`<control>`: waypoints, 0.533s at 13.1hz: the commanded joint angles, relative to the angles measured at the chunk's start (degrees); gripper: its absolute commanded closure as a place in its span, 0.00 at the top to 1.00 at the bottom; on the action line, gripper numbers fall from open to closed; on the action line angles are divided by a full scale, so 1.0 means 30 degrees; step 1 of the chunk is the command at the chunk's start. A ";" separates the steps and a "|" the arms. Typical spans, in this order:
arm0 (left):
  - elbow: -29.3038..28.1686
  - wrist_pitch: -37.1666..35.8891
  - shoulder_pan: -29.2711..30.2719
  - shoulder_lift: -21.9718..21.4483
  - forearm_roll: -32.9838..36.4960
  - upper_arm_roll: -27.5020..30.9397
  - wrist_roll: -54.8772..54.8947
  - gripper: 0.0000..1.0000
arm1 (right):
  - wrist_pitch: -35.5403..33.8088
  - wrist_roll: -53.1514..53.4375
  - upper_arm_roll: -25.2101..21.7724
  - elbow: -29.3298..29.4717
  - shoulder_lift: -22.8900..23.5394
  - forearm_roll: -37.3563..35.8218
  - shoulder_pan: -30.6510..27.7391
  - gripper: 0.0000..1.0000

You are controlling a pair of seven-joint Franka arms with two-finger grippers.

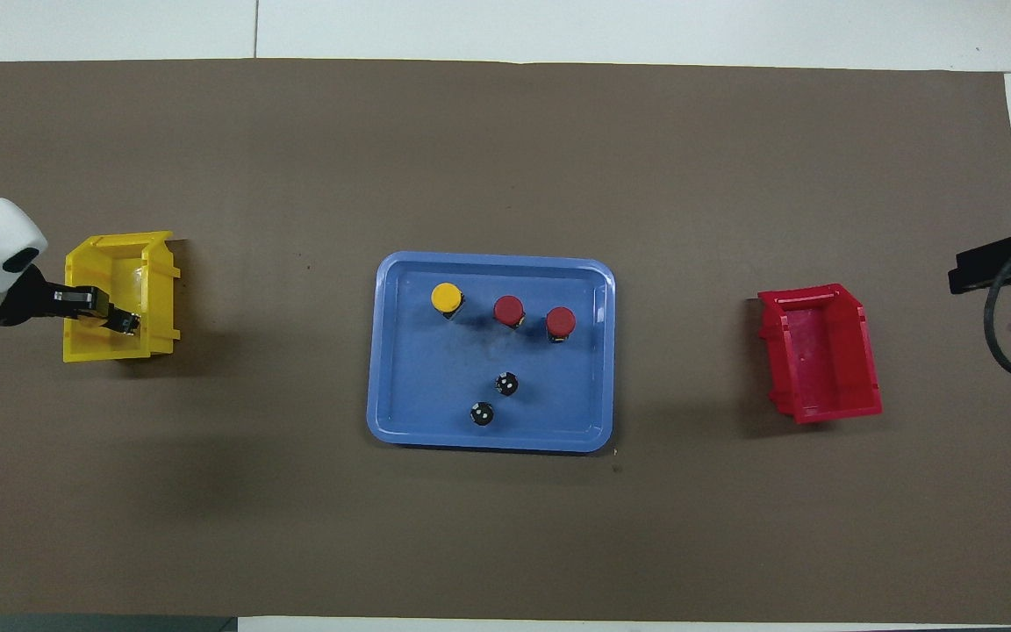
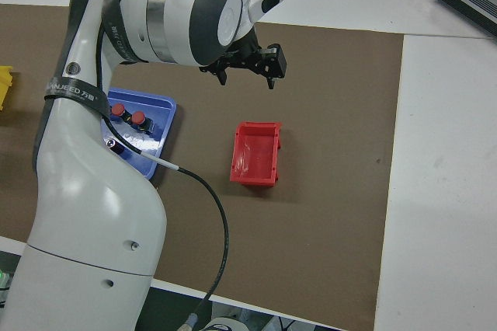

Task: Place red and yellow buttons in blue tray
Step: 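Grasp the second yellow button with the left gripper and lift it, then carry the yellow button with the left gripper and lower it into the tray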

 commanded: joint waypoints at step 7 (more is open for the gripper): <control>0.1449 0.2764 -0.9870 0.2166 -0.0818 -0.0154 -1.2252 0.01 | -0.0433 -0.0278 -0.0036 0.0591 0.0267 -0.0094 -0.0072 1.00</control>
